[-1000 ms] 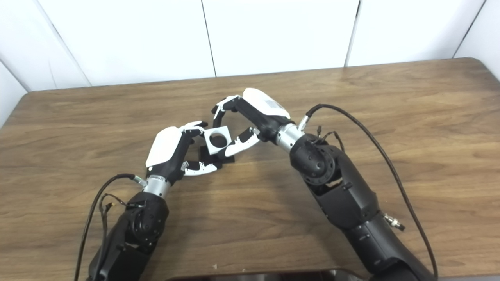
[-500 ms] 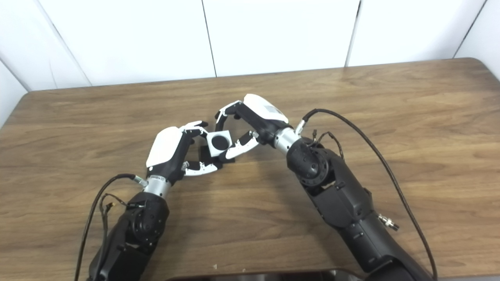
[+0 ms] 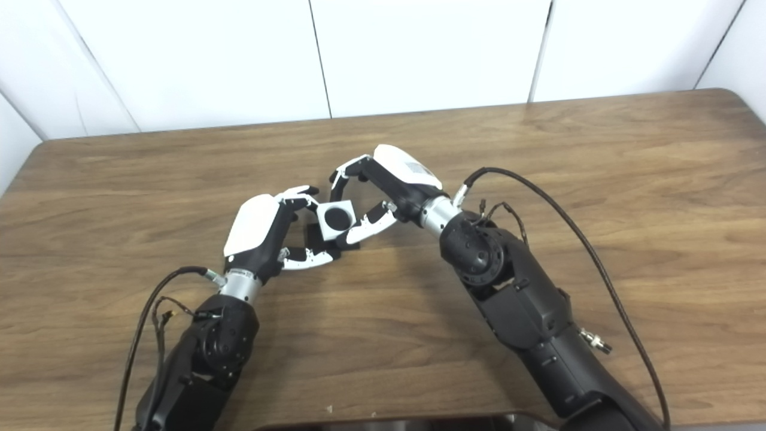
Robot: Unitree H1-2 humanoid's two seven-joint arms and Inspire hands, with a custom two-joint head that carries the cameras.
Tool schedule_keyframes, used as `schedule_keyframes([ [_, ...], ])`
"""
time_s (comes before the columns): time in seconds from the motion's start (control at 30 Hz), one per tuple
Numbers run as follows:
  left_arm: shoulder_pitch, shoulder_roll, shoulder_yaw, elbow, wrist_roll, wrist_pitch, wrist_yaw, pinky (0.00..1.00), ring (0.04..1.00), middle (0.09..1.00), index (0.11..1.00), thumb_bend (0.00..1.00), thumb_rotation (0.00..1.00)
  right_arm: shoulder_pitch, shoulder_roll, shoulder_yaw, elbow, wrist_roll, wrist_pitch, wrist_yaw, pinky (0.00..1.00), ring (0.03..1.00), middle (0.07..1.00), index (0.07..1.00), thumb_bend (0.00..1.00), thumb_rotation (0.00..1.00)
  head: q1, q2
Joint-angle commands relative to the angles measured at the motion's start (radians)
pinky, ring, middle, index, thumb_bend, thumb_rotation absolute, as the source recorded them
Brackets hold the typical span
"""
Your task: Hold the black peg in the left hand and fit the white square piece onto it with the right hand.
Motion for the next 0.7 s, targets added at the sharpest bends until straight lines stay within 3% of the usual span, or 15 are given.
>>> schedule_keyframes([
  [0.0, 0.042, 0.010, -0.027, 0.036, 0.006, 0.038, -0.066, 0.63, 0.823, 0.839, 0.491, 0.52, 0.08, -0.049, -0.002, -0.004, -0.006, -0.018, -0.020, -0.025, 0.77, 0.854, 0.760, 0.481, 0.52, 0.15, 0.002, 0.002],
  [0.1, 0.041, 0.007, -0.026, 0.037, 0.004, 0.037, -0.064, 0.63, 0.823, 0.838, 0.490, 0.52, 0.08, -0.057, -0.009, 0.012, -0.008, -0.042, 0.003, -0.005, 0.78, 0.854, 0.757, 0.482, 0.52, 0.15, 0.004, 0.003],
  [0.17, 0.042, 0.006, -0.026, 0.037, 0.003, 0.037, -0.063, 0.63, 0.822, 0.837, 0.490, 0.52, 0.08, -0.075, -0.036, 0.048, -0.016, -0.074, 0.058, 0.079, 0.81, 0.867, 0.795, 0.490, 0.52, 0.16, 0.004, 0.003],
  [0.2, 0.042, 0.005, -0.026, 0.036, 0.004, 0.038, -0.064, 0.63, 0.823, 0.837, 0.491, 0.52, 0.08, -0.086, -0.052, 0.068, -0.021, -0.085, 0.091, 0.131, 0.82, 0.879, 0.823, 0.547, 0.58, 0.22, 0.004, 0.004],
  [0.27, 0.043, 0.005, -0.026, 0.035, 0.003, 0.039, -0.064, 0.63, 0.825, 0.837, 0.491, 0.52, 0.08, -0.112, -0.086, 0.116, -0.025, -0.108, 0.169, 0.254, 0.86, 0.924, 0.897, 0.784, 0.85, 0.43, 0.004, 0.004],
  [0.33, 0.044, 0.004, -0.024, 0.033, 0.000, 0.039, -0.062, 0.63, 0.827, 0.838, 0.490, 0.52, 0.08, -0.131, -0.119, 0.167, -0.026, -0.129, 0.232, 0.361, 0.92, 0.982, 0.974, 0.949, 0.97, 0.49, 0.004, 0.005],
  [0.5, 0.046, 0.002, -0.020, 0.030, -0.001, 0.042, -0.062, 0.63, 0.826, 0.837, 0.490, 0.52, 0.08, -0.134, -0.165, 0.236, -0.027, -0.167, 0.306, 0.469, 0.92, 1.000, 1.000, 0.999, 1.00, 0.44, 0.006, 0.009],
  [0.67, 0.045, 0.005, -0.020, 0.027, -0.002, 0.050, -0.071, 0.64, 0.832, 0.840, 0.490, 0.52, 0.08, -0.114, -0.209, 0.248, -0.017, -0.158, 0.297, 0.495, 0.95, 1.000, 1.000, 1.000, 1.00, 0.41, 0.006, 0.010],
])
